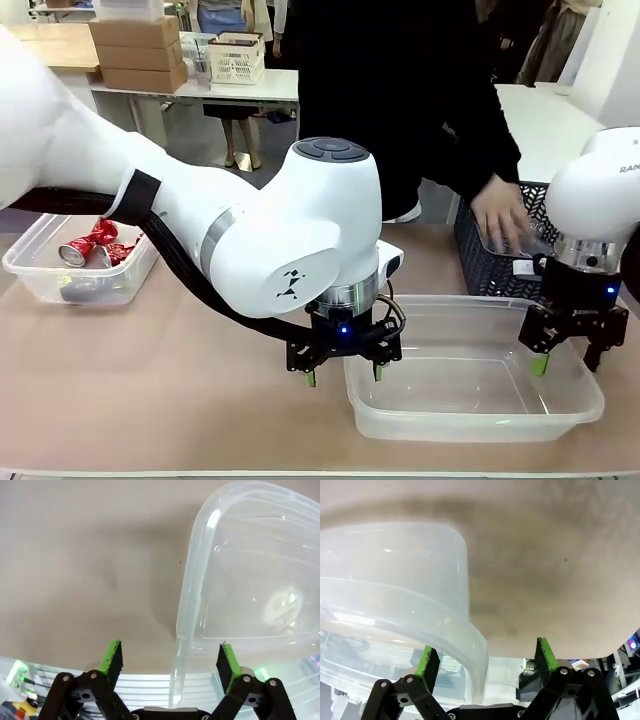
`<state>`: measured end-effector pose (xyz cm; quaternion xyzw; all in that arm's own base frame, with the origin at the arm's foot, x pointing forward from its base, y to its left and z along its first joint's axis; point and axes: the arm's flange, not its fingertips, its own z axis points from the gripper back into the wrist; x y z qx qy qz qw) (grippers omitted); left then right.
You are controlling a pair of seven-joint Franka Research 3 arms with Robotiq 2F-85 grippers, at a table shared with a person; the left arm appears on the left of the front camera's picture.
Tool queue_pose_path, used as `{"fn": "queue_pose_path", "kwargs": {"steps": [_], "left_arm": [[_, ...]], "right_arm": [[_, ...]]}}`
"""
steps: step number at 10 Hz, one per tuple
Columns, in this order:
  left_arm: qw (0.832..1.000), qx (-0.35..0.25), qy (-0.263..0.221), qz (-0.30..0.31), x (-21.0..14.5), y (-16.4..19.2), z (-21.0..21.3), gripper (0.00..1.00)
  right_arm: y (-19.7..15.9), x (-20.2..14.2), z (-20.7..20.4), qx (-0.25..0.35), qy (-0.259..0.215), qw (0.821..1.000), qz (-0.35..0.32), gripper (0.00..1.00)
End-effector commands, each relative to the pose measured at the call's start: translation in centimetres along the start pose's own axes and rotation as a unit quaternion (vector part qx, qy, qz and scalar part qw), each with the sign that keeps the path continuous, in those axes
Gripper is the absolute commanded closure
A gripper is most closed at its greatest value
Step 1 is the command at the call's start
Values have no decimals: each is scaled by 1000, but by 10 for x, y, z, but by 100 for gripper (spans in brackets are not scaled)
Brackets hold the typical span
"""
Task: Sort the waste into each basket.
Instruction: Pick up the Organizing box on the right side of the table and lift it.
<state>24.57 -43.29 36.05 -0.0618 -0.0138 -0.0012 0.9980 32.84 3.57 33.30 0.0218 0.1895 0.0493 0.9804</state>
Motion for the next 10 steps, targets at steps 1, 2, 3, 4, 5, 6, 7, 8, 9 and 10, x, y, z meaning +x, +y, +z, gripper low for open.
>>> {"fn": "queue_pose_path", "kwargs": {"steps": [1, 2, 3, 4, 5, 6, 7, 8, 9, 10], "left_arm": [[1000, -1, -21, -9, 3, -8, -2, 60], [1000, -2, -21, -9, 3, -7, -2, 100], [1000, -3, -19, -10, 3, -6, -2, 100], [1000, -2, -20, -13, 2, -6, -3, 100], [1000, -2, -21, -14, 1, -5, -3, 86], [1000, -3, -19, -15, 1, -5, -2, 96], [1000, -2, -21, -17, 0, -5, -2, 100], [1000, -4, -19, -19, 0, -4, -2, 100], [1000, -4, -20, -20, 0, -4, -1, 100], [1000, -6, -20, -20, -1, -3, 0, 100]], "right_arm": [[-4, -71, -70, 13, -23, 1000, 17, 56], [-3, -73, -67, 11, -26, 1000, 15, 100], [-2, -74, -65, 8, -28, 999, 16, 100], [-1, -75, -64, 5, -29, 999, 15, 100], [-1, -75, -63, 1, -27, 1000, 14, 83], [0, -75, -63, 2, -26, 1000, 17, 93], [0, -75, -63, 4, -27, 999, 20, 100], [0, -75, -64, 2, -27, 999, 21, 100], [0, -75, -63, 2, -26, 999, 21, 100], [0, -76, -61, -2, -27, 999, 18, 100]]}}
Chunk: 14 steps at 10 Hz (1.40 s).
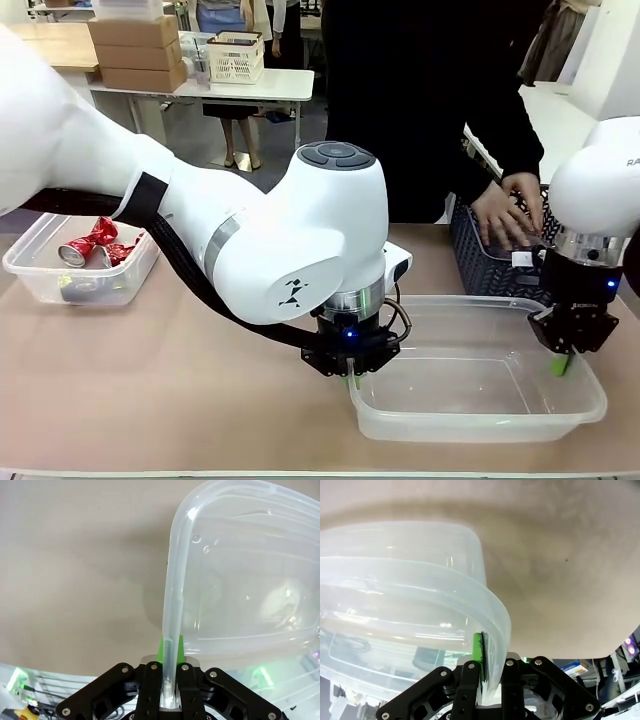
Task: Sort the waste into each basket.
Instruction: Pick up the Organizing box on the right side of the table and lift it.
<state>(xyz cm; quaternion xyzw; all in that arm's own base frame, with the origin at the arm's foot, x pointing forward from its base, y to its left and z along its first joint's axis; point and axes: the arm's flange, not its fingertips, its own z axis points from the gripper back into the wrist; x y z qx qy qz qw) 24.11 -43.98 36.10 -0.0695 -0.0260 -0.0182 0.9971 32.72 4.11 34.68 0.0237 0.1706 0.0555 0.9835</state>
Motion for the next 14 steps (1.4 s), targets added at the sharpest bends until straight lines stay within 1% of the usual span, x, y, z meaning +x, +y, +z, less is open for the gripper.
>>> {"fn": "queue_pose_path", "kwargs": {"steps": [1, 3, 4, 5, 6, 7, 8, 9, 10, 11, 13, 14], "left_arm": [[1000, 0, -10, -3, 3, 4, 2, 100], [1000, 2, -23, -2, 3, 10, 17, 100], [1000, -1, -20, -9, 3, 24, 43, 100], [1000, 1, -26, -11, 5, 43, 74, 100], [999, -28, 1, -44, 4, 67, 110, 100], [998, -39, 16, -45, 2, 88, 144, 100], [999, -30, 13, -37, -3, 104, 172, 100], [998, -33, 8, -49, -8, 109, 184, 100], [998, -52, 20, -38, -8, 51, 136, 100], [998, -52, 20, -38, -8, 51, 136, 100], [998, -52, 20, -38, -8, 51, 136, 100], [998, -52, 20, -38, -8, 51, 136, 100]], "right_arm": [[-5, -75, -68, -1, -10, 1000, 11, 100], [2, -82, -49, -12, -14, 1000, -6, 100], [12, -90, -22, -27, -3, 999, -33, 100], [23, -98, 8, -31, 8, 999, -39, 100], [35, -104, 41, -43, 12, 998, -41, 100], [47, -106, 76, -57, 15, 997, -43, 100], [56, -104, 113, -51, 11, 998, -30, 100], [58, -98, 137, -28, 1, 999, -31, 100], [57, -99, 141, 7, -8, 999, -47, 100], [81, -116, 125, 10, -18, 999, -33, 100], [81, -116, 125, 10, -18, 999, -33, 100], [81, -113, 139, 14, -16, 999, -40, 95]]}}
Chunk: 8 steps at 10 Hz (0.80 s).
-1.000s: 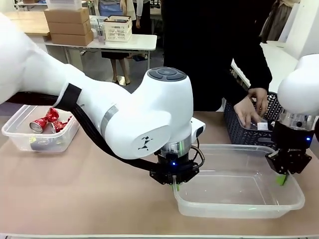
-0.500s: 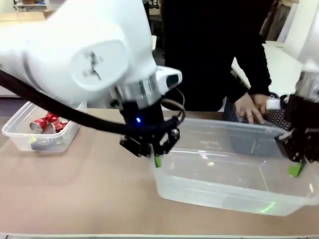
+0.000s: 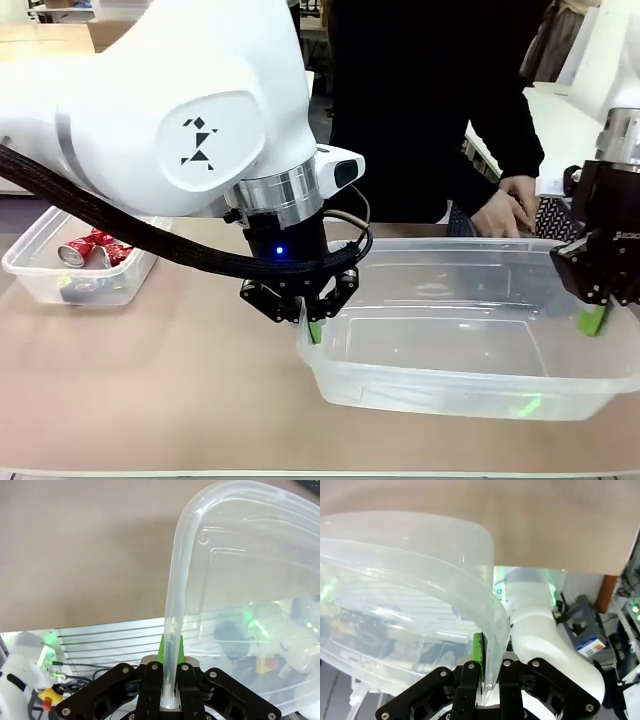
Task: Sort the waste into each basket.
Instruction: Pick up the Organizing box on the right side of the table and lift it.
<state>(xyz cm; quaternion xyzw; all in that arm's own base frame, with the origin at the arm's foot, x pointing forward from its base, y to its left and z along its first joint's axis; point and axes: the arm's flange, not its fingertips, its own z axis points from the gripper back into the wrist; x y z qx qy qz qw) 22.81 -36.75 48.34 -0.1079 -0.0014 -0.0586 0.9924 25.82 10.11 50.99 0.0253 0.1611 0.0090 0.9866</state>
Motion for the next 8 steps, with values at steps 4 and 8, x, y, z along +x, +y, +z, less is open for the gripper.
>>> {"fn": "queue_pose_path", "kwargs": {"steps": [4, 8], "left_arm": [[997, 19, -34, 67, 86, 65, 35, 96], [990, -8, -94, 102, 136, 132, 33, 96]], "right_arm": [[109, 93, 52, -31, -59, 991, 120, 95], [135, 149, 53, 43, -35, 991, 118, 95]]}}
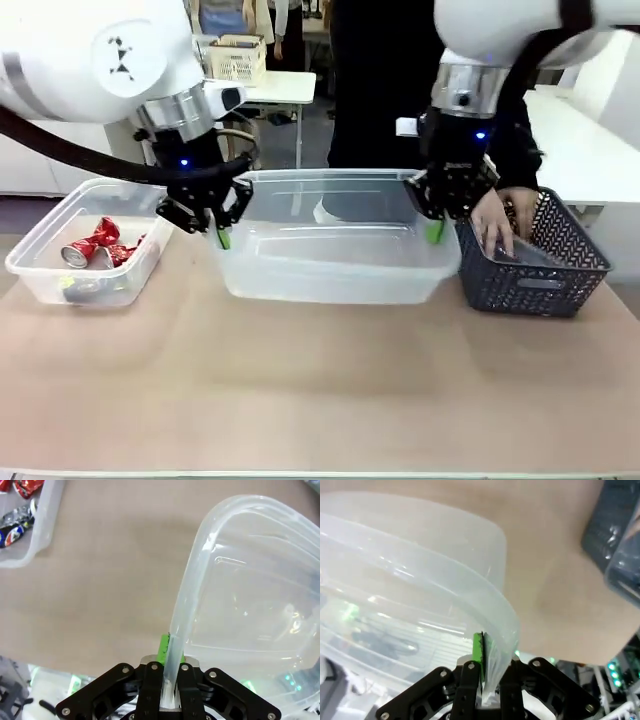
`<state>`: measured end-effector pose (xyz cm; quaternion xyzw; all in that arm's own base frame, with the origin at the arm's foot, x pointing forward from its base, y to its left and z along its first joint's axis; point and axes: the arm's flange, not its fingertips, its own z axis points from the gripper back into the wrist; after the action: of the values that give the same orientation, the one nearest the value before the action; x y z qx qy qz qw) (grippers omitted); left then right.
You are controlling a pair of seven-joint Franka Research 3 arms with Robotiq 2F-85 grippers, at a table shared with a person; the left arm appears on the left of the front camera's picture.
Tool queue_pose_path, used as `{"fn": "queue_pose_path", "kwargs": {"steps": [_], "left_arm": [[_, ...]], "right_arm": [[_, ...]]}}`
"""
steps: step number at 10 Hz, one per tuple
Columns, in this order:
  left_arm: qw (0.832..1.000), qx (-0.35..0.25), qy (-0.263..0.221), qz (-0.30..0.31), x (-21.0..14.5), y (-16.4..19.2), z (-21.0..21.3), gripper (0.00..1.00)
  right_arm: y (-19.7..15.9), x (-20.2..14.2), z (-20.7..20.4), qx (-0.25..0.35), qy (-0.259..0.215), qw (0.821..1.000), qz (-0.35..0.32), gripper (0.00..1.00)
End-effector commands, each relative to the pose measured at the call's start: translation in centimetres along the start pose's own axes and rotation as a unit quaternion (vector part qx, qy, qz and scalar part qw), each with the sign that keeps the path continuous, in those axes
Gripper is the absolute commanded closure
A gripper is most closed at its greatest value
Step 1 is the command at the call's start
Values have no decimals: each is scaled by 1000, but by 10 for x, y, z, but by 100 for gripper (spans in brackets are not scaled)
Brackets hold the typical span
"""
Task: Sort the waste into each basket.
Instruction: Pick up the Organizing box on the right side of the table and lift it, then offer the picked Organizing box to the human.
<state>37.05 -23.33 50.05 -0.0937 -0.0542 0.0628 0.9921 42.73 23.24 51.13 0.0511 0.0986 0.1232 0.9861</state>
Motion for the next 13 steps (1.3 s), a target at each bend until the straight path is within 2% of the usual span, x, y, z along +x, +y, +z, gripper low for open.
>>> {"fn": "queue_pose_path", "kwargs": {"steps": [1, 3, 4, 5, 6, 13], "left_arm": [[998, -46, -22, -34, 5, -15, -21, 96], [998, -46, -31, -38, 4, -16, -25, 96], [998, -48, -37, -9, 6, -14, -21, 96], [999, -15, -12, -33, 4, -10, -23, 96], [999, -15, -12, -33, 4, -10, -23, 96], [999, -15, -12, -33, 4, -10, -23, 96]], "right_arm": [[-2, 0, 1, 54, 29, 998, -25, 95], [-15, 20, -10, 89, 55, 994, -40, 95], [-19, 23, -12, 79, 60, 994, -49, 95], [-17, 26, -16, 48, 56, 996, -50, 95], [-40, 25, -18, 46, 37, 997, -48, 95], [-40, 25, -18, 46, 37, 997, -48, 95]]}}
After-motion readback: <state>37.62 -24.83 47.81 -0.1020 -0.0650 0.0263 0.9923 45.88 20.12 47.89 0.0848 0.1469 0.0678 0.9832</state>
